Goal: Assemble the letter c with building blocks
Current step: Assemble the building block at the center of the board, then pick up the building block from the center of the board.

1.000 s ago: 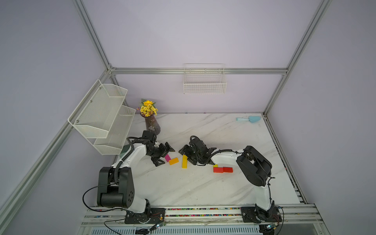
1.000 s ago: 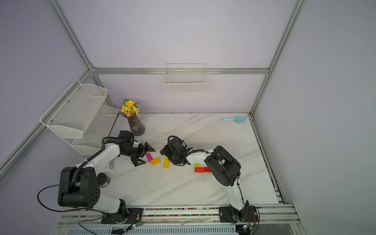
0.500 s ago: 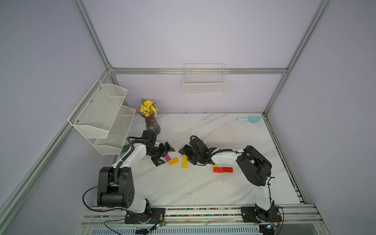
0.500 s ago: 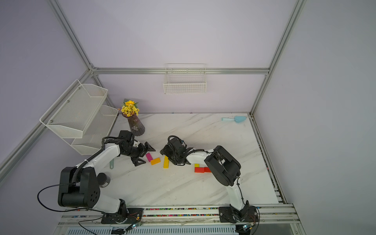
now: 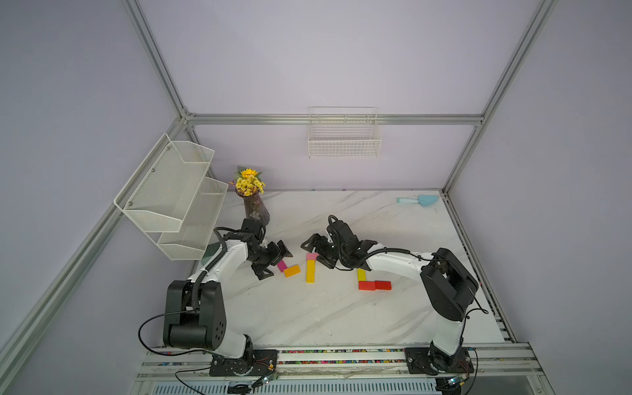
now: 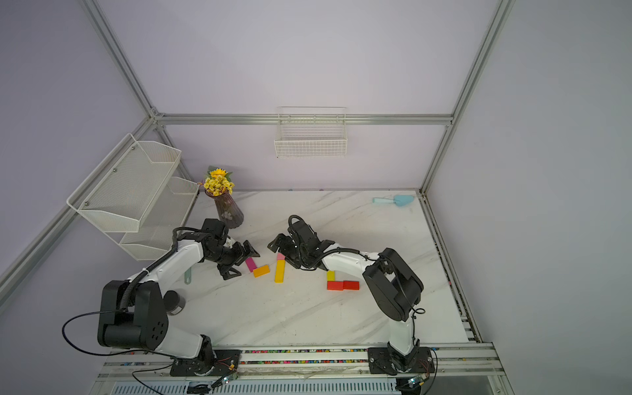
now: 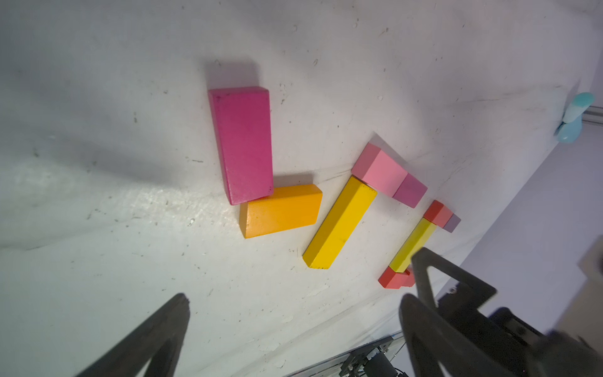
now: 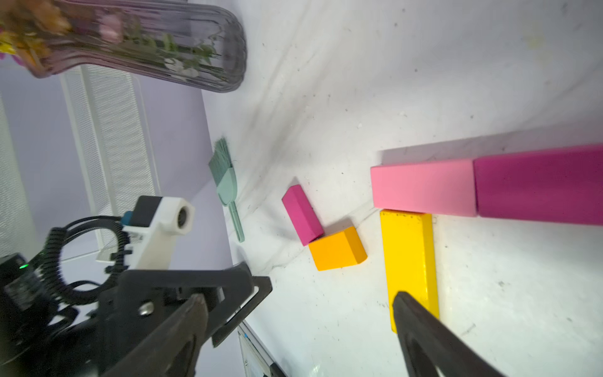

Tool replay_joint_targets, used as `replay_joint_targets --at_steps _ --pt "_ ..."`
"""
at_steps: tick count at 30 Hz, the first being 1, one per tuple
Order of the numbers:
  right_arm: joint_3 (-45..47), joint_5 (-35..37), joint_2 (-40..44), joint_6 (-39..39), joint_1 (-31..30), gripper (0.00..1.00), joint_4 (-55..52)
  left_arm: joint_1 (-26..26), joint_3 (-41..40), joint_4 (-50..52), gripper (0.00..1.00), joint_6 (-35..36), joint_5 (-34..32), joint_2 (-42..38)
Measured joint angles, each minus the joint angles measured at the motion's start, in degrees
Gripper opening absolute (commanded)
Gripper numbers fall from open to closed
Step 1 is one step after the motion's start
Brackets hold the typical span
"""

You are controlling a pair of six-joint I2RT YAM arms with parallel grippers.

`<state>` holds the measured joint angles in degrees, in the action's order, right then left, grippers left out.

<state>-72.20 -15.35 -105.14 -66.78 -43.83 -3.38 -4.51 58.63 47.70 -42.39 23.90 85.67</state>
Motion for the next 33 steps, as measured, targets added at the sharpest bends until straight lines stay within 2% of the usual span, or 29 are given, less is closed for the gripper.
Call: replay_joint_targets --at_steps 2,8,15,23,33 --pt "-1.53 0.15 2.05 2.84 0.85 0.97 -4.00 -2.10 0.83 0.74 1.00 -0.04 -2.29 0.07" --pt "-3.56 3.28 7.80 12.68 4.15 0.97 -18.14 -10.03 4.33 1.46 1.00 -2.49 -9.03 3.41" --pt "-3.43 14.62 11.23 21.99 7.67 0.97 -34.64 -16.20 7.93 2.58 1.00 -5.70 -14.97 10.14" --pt "0.17 22.14 17.64 25.79 9.68 0.97 -40.54 -17.27 8.22 4.00 1.00 -7.89 -18.88 11.72" --pt "1.51 23.45 24.30 30.47 10.10 0.97 -41.18 -17.25 8.83 4.59 0.98 -8.07 -21.59 15.89"
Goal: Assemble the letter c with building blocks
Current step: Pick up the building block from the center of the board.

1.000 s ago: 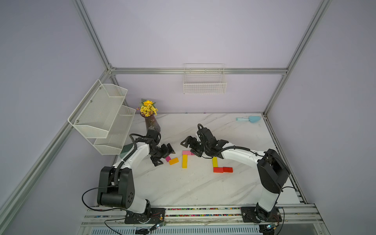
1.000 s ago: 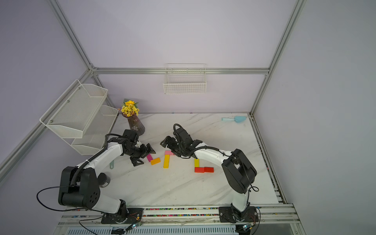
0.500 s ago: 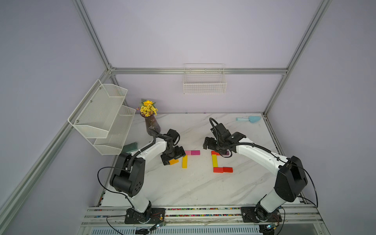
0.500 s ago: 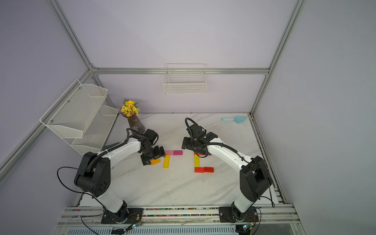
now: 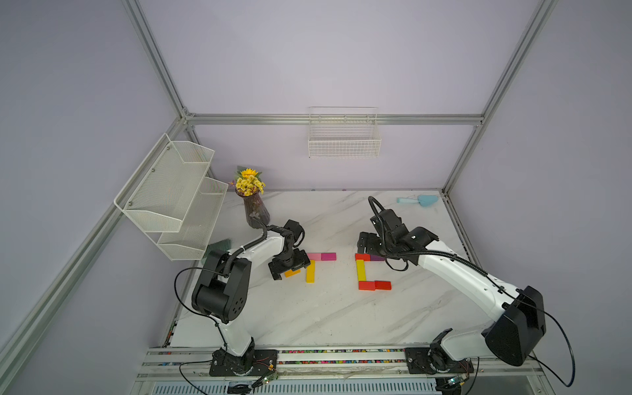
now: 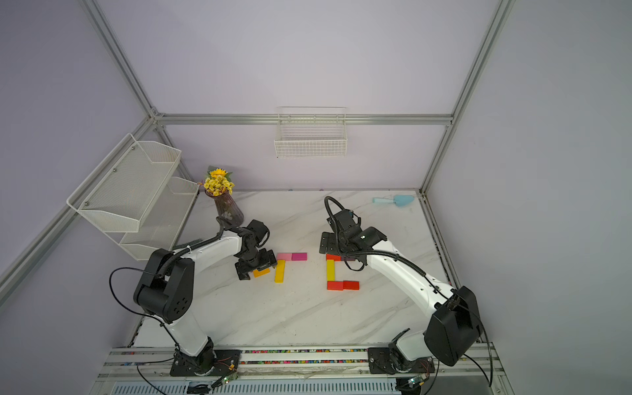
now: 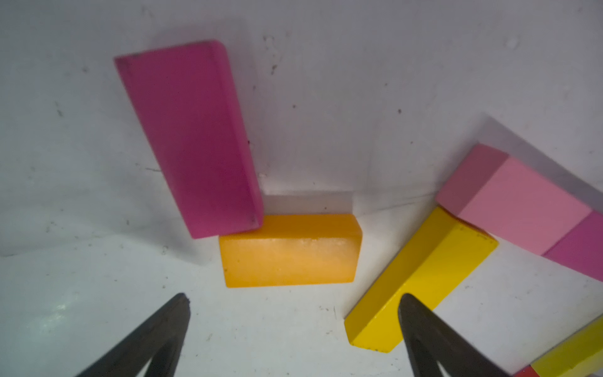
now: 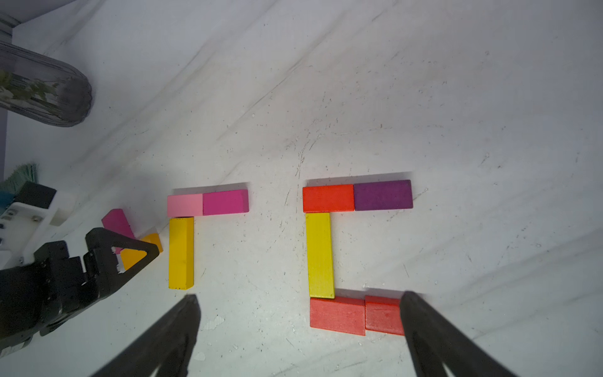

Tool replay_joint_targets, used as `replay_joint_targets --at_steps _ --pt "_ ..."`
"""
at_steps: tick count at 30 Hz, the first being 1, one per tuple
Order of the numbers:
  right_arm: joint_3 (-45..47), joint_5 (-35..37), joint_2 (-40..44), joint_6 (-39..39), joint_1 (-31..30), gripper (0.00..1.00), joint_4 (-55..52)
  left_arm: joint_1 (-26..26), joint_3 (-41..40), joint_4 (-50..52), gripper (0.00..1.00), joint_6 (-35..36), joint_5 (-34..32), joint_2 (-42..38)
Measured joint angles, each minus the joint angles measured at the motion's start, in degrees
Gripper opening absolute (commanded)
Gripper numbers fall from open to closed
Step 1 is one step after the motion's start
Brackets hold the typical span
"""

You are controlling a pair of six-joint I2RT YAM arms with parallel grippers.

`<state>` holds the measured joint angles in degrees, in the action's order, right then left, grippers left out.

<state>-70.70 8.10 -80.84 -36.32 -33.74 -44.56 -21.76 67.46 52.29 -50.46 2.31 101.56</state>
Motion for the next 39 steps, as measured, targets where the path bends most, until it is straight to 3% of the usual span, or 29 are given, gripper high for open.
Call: replay_joint_targets --at_steps 11,30,39 --pt "2.25 -3.19 3.06 1.75 0.00 0.97 1.40 1.40 2.82 0.57 0.88 0.52 -1.01 4.48" --pt "2.25 -9.55 0.46 1.90 0.00 0.97 5.18 2.99 4.07 0.72 0.51 3.50 -0.46 6.12" --pt "2.32 -11.76 0.46 1.70 0.00 0.97 7.21 2.91 1.20 0.17 0.49 3.89 1.36 0.83"
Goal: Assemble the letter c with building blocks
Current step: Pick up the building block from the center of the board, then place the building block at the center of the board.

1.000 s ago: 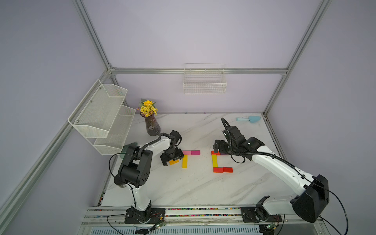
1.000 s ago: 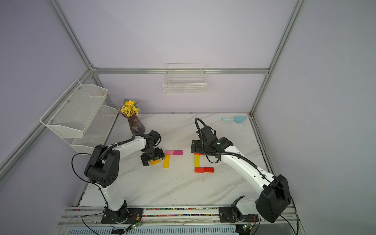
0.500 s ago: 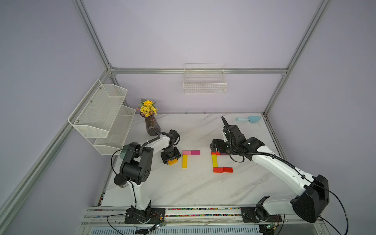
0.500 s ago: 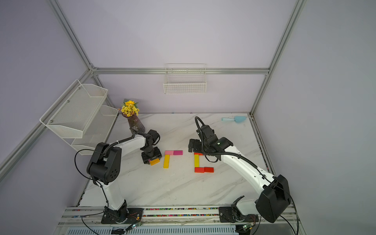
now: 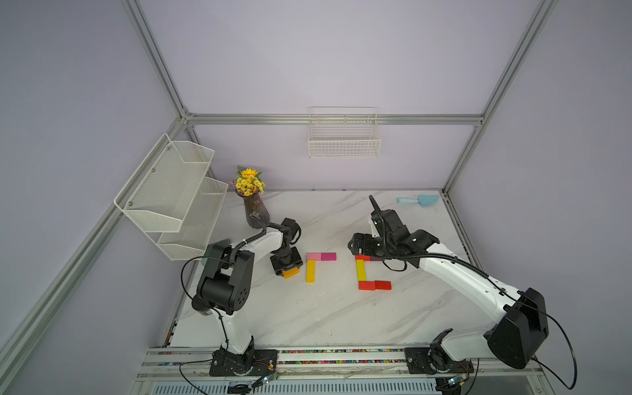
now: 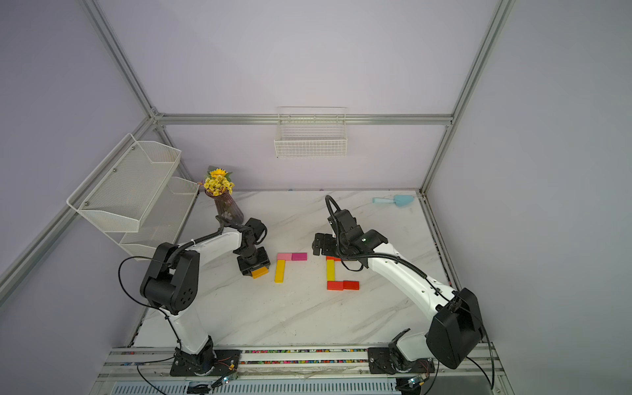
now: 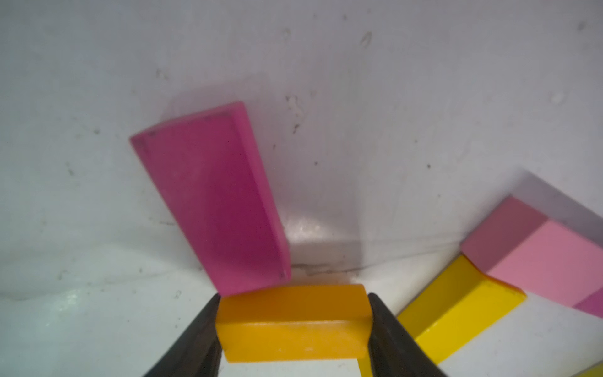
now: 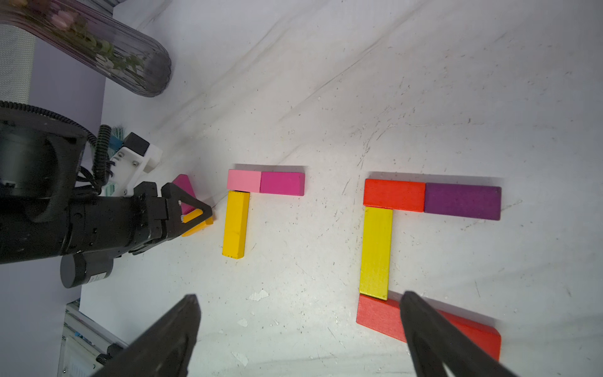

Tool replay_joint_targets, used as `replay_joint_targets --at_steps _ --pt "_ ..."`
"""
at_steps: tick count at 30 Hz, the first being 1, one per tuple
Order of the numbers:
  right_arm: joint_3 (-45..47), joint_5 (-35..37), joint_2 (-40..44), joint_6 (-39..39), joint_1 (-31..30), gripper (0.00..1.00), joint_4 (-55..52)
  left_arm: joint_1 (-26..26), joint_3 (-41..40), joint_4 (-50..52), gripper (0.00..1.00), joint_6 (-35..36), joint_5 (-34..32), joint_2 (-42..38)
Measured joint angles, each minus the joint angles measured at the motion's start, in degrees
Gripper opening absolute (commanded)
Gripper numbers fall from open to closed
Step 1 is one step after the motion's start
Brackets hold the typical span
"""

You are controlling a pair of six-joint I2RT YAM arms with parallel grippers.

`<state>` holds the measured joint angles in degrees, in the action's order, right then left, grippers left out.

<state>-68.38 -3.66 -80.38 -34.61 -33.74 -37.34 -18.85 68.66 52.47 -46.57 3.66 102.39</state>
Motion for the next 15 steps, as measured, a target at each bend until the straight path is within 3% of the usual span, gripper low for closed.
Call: replay_joint_targets --at_steps 6,10,15 --pt "1.77 -1.38 0.17 -0.74 0.00 0.97 2.16 -3.48 -3.82 0.55 0.49 0.11 0.96 -12.44" --pt "4.24 -2.95 0.35 -2.62 0.00 0.97 3.89 -9.86 -5.68 0.46 0.50 -1.03 0.83 -16.92" --pt "8.24 -6.91 0.37 -6.23 -0.02 0.97 7.41 -19.21 -7.82 -0.48 0.50 -3.96 -0.96 -16.87"
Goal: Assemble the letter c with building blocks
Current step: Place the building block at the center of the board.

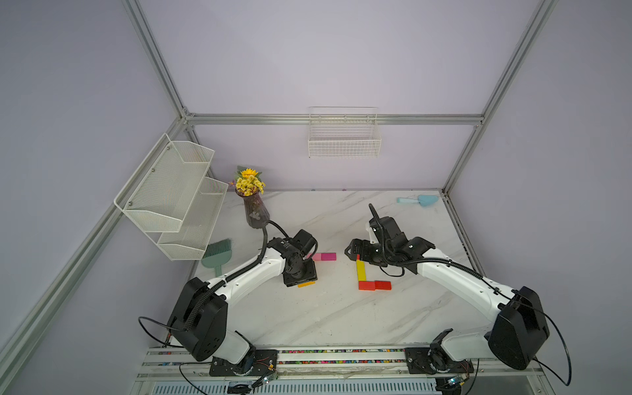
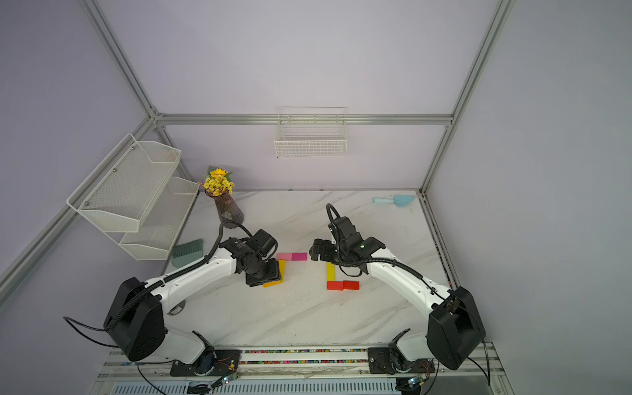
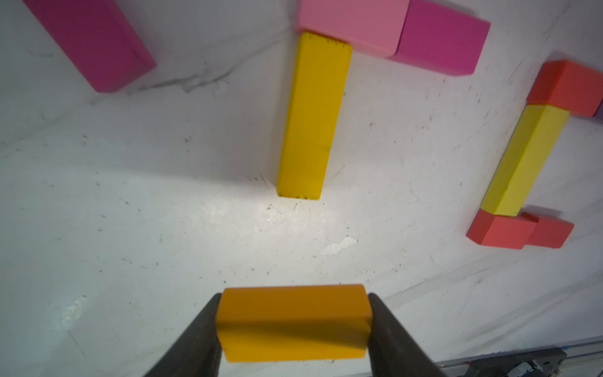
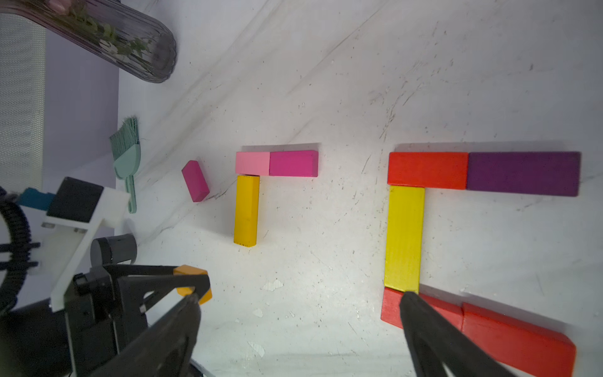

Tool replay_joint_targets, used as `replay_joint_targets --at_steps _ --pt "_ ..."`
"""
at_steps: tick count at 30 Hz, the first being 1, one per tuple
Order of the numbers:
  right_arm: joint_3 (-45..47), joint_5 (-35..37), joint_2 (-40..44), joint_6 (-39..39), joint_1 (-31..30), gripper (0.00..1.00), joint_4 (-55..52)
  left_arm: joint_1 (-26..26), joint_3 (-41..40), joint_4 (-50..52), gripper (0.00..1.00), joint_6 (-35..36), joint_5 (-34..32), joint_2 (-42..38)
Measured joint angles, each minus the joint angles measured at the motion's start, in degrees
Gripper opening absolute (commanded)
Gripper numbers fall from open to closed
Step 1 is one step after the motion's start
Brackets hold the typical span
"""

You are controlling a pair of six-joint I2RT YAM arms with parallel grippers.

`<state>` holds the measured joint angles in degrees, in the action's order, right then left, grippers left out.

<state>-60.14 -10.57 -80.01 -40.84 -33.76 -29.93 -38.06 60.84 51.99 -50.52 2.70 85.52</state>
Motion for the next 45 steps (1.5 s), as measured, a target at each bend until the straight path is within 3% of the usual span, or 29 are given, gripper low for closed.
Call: replay_joint_targets --at_steps 4,9,26,29,37,45 --pt "2.78 -2.23 0.79 -2.80 -0.24 0.97 1.92 -6.27 -0.37 -1.22 0.51 -2.05 -1.53 2.40" --pt "4.22 -2.97 3.02 -5.18 -0.81 0.97 3.34 -9.35 -0.31 -3.23 0.52 -3.10 -2.73 7.69" --pt "7.69 -1.92 6.82 -9.77 -1.25 0.97 4.28 -6.21 -2.69 -6.91 0.56 -0.87 -5.07 10.67" --pt "7.72 -1.84 6.93 -10.16 -1.36 0.97 4.42 -5.46 -2.69 -7.54 0.61 -0.26 -5.07 11.10" --pt "7.72 -1.73 6.93 -10.86 -1.81 0.97 4.83 -4.59 -3.56 -8.13 0.89 0.76 -5.07 10.78" --pt "7.72 -1.38 6.93 -11.45 -2.69 0.97 5.16 -3.76 -6.40 -7.50 1.00 0.33 -4.76 6.10"
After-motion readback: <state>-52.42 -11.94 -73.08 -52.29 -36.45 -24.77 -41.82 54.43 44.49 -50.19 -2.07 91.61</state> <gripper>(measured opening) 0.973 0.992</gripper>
